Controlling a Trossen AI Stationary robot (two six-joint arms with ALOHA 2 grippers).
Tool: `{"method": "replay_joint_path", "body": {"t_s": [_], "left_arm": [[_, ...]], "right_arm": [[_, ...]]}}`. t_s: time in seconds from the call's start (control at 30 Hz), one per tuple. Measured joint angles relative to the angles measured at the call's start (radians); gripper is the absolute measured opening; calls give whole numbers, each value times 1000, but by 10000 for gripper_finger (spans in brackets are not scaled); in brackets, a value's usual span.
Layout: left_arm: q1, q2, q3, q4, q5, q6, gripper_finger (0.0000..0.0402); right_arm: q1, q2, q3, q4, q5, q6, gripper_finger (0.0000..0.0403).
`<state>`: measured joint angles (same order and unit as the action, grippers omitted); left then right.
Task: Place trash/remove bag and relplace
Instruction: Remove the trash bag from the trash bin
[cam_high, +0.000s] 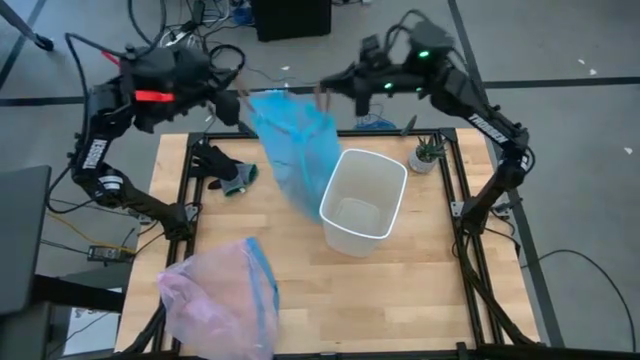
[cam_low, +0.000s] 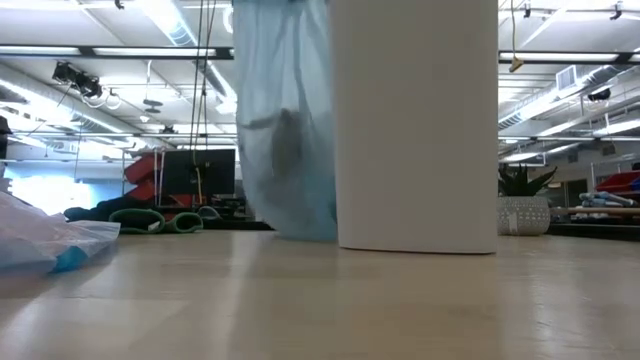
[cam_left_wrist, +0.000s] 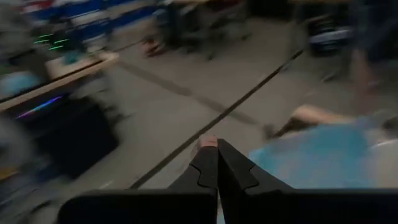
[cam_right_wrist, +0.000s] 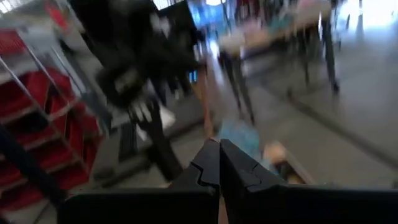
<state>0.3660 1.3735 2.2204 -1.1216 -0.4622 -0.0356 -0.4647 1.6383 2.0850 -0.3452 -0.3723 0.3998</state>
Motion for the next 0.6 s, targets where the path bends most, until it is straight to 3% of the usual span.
{"method": "replay_joint_path", "body": {"t_s": [0.17, 0.23, 0.47, 0.6], "left_arm": [[1, -16, 1, -194, -343, -20, 2], [1, -26, 1, -266, -421, -57, 2], [1, -61, 1, -445, -485, -179, 1], [1, -81, 1, -449, -500, -203, 1]], "right_arm": [[27, 58, -2, -71, -65, 40, 18], [37, 70, -2, -80, -94, 41, 39], [33, 73, -2, -21, -103, 74, 155], [21, 49, -2, 37, -99, 80, 215]]}}
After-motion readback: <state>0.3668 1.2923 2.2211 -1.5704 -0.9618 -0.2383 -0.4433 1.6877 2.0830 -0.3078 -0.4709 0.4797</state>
